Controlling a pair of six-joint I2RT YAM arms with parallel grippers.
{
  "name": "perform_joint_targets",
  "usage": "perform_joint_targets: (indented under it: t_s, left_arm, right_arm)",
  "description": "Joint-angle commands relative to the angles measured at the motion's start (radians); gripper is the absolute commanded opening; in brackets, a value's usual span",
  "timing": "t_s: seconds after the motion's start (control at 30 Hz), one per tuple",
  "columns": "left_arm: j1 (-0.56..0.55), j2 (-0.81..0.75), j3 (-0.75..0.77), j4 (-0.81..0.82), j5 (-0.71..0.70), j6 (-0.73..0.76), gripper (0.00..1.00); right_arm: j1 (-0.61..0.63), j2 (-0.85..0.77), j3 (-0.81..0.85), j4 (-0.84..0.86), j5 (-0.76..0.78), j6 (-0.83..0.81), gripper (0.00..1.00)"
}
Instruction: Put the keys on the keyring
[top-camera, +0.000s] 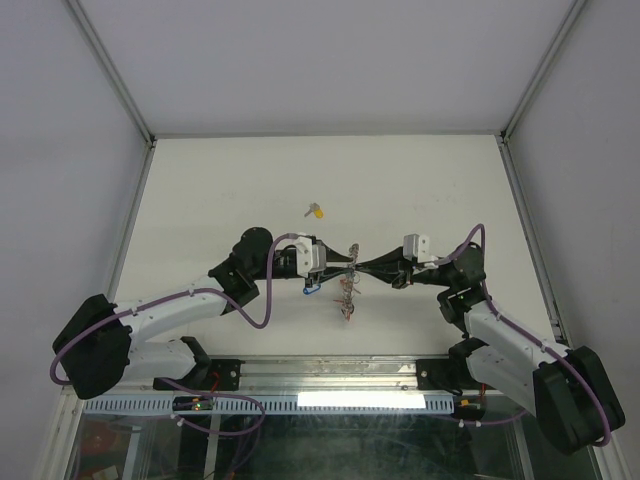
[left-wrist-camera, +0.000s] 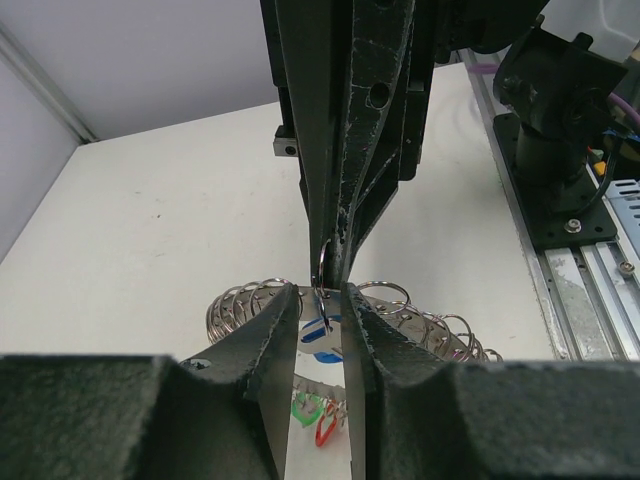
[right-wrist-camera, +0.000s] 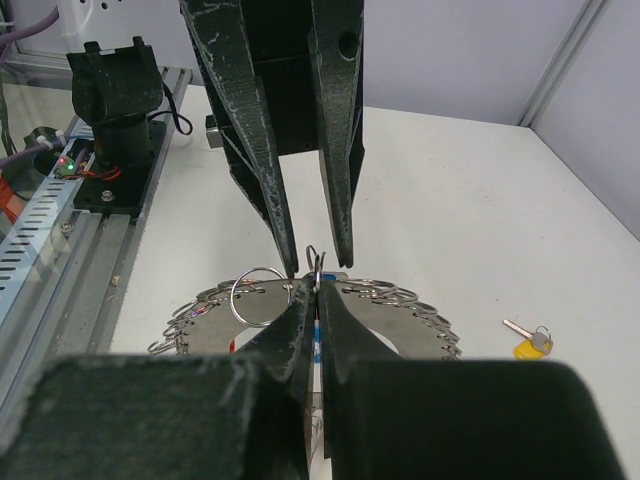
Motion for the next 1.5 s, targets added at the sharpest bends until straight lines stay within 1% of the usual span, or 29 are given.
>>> perform_joint_targets:
  t_s: [0.0, 0.4, 0.53, 0.87, 0.93, 0.97, 1.03, 1.33, 1.43, 1.47]
  left_arm:
    - [-0.006, 0.002, 0.021, 0.049, 0.038, -0.011, 0.22]
    - [-0.006, 0.024, 0.041, 0.038, 0.052, 0.005, 0.21]
    - [-0.006, 0.033, 0.056, 0.014, 0.059, 0.015, 0.19]
    - [-0.006, 0.056, 0.106, -0.061, 0.044, 0.044, 0.19]
    - [-0.006, 0.060, 0.114, -0.071, 0.039, 0.042, 0.18]
    - [-0.006, 0.059, 0.118, -0.076, 0.037, 0.042, 0.13]
    - [-0.006, 0.062, 0.122, -0.085, 0.031, 0.041, 0.00]
    - [-0.005, 0.049, 0.122, -0.108, 0.028, 0.071, 0.00]
    - [-0.005, 0.042, 0.127, -0.140, 0.015, 0.105, 0.00]
    - [-0.004, 0.042, 0.130, -0.147, 0.009, 0.112, 0.00]
  right_arm:
    - [0.005, -0.002, 0.060, 0.100, 0.005, 0.011, 0.00]
    - [0.012, 0.004, 0.068, 0.097, -0.009, 0.014, 0.00]
    - [0.014, 0.009, 0.069, 0.098, -0.016, 0.012, 0.00]
    - [0.020, 0.019, 0.082, 0.086, -0.083, -0.001, 0.00]
    - [0.022, 0.016, 0.089, 0.052, -0.099, -0.023, 0.00]
    - [0.022, 0.014, 0.091, 0.032, -0.102, -0.038, 0.00]
    - [0.023, 0.004, 0.096, -0.010, -0.102, -0.067, 0.00]
    - [0.024, -0.028, 0.126, -0.173, -0.111, -0.176, 0.00]
    - [0.024, -0.040, 0.155, -0.276, -0.120, -0.225, 0.00]
    - [0.024, -0.042, 0.170, -0.325, -0.126, -0.266, 0.02]
